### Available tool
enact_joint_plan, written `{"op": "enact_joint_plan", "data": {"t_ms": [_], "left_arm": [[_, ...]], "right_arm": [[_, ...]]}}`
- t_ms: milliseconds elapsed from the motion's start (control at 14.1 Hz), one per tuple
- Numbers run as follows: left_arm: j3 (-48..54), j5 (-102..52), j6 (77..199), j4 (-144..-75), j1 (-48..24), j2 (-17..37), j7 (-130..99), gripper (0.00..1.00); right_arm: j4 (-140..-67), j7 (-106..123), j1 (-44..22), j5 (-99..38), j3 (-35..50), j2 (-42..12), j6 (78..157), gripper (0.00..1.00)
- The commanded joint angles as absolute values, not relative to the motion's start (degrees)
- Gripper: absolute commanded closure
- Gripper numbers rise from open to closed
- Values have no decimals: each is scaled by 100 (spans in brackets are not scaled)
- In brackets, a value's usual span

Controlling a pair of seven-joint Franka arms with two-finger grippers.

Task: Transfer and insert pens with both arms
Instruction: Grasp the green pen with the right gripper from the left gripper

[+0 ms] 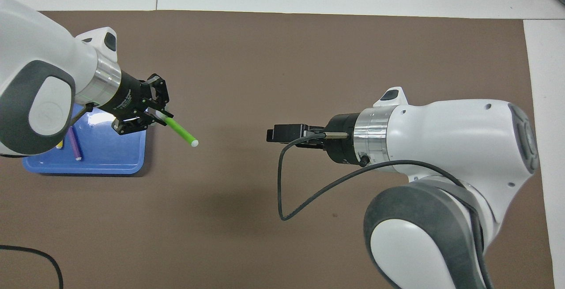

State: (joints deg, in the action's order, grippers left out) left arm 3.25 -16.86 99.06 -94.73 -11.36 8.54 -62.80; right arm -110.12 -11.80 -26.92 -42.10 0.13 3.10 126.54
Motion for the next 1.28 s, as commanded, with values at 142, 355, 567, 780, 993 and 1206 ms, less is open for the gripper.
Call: {"op": "enact_joint_plan", "data": {"t_ms": [142, 355, 567, 780, 993, 1206], "left_arm": [[685, -1811, 10248, -9404, -1301, 818, -8479, 100], [747, -2021, 10248, -9431, -1485, 730, -9120, 100], [747, -2170, 10266, -9518, -1853, 659, -9316, 100], [747, -2232, 10458, -9667, -1925, 598, -9360, 100], [747, -2232, 10494, -9694, -1925, 589, -9360, 100], [738, -2232, 10503, -9703, -1916, 589, -9352, 100]], "right_arm": [[-11048, -1169, -2795, -4280, 0, 185, 12910, 1], [-11022, -1187, -2874, -4280, 0, 71, 13069, 3], [-10995, -1195, -2918, -4298, 9, -17, 13253, 3], [-10969, -1248, -3050, -4298, 0, -97, 13394, 4], [-10969, -1248, -3041, -4298, 0, -97, 13368, 5], [-10986, -1248, -3050, -4298, 0, -79, 13315, 14]]}}
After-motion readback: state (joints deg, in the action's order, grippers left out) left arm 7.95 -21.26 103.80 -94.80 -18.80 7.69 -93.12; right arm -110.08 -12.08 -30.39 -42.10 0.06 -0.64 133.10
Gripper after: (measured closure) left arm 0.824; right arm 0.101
